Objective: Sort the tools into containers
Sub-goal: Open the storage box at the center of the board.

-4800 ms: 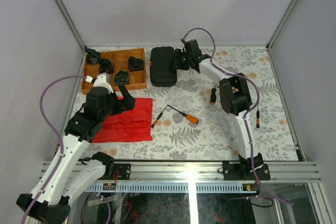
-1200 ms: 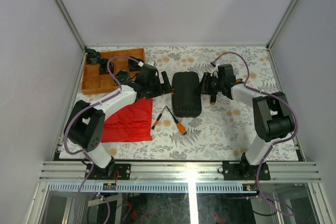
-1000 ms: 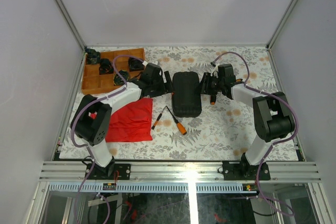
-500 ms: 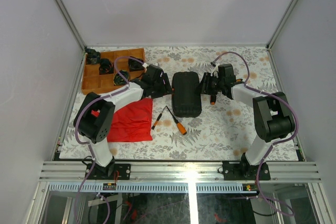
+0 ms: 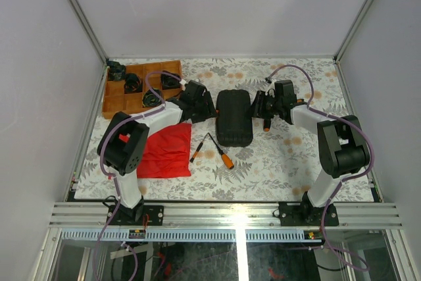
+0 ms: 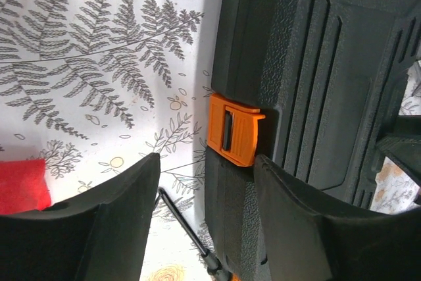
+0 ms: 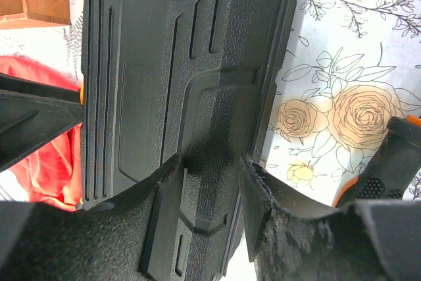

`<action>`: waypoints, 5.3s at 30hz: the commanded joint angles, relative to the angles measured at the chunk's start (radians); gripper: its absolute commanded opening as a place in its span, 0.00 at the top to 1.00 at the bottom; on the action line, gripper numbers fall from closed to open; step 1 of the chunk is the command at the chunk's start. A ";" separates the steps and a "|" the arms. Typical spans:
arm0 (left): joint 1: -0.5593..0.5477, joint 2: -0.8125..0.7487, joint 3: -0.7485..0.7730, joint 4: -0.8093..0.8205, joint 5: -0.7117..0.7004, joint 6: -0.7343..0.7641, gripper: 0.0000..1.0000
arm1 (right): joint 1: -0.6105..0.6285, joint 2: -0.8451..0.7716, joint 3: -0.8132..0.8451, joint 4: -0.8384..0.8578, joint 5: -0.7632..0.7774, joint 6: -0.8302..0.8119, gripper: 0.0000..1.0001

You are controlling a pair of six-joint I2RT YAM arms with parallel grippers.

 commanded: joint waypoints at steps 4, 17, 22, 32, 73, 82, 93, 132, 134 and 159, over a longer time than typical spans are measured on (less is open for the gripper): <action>-0.005 0.037 0.050 0.043 -0.020 -0.011 0.47 | -0.003 0.026 -0.013 -0.075 0.039 -0.041 0.55; 0.019 0.009 -0.028 0.060 -0.045 -0.030 0.96 | -0.003 0.038 0.002 -0.093 0.045 -0.047 0.56; 0.064 -0.016 -0.084 0.102 0.000 -0.053 1.00 | -0.002 0.041 0.006 -0.099 0.048 -0.049 0.56; 0.088 -0.072 -0.106 0.133 0.033 -0.039 0.85 | -0.002 0.042 0.018 -0.113 0.051 -0.056 0.56; 0.164 0.121 -0.256 0.701 0.404 -0.262 0.50 | -0.002 0.061 0.031 -0.132 0.015 -0.062 0.55; 0.165 0.186 -0.288 0.874 0.483 -0.384 0.61 | -0.003 0.056 0.030 -0.139 0.014 -0.066 0.55; 0.171 0.147 -0.303 0.847 0.456 -0.364 0.82 | -0.003 0.064 0.036 -0.146 0.020 -0.069 0.55; 0.019 -0.127 -0.119 0.072 -0.026 -0.058 1.00 | -0.002 -0.021 0.089 -0.202 0.072 -0.105 0.39; 0.012 -0.134 -0.102 0.041 -0.037 -0.050 1.00 | -0.003 -0.053 0.091 -0.211 0.083 -0.111 0.34; 0.028 -0.067 -0.208 0.297 0.152 -0.105 0.98 | -0.004 -0.177 -0.005 -0.130 0.116 -0.079 0.05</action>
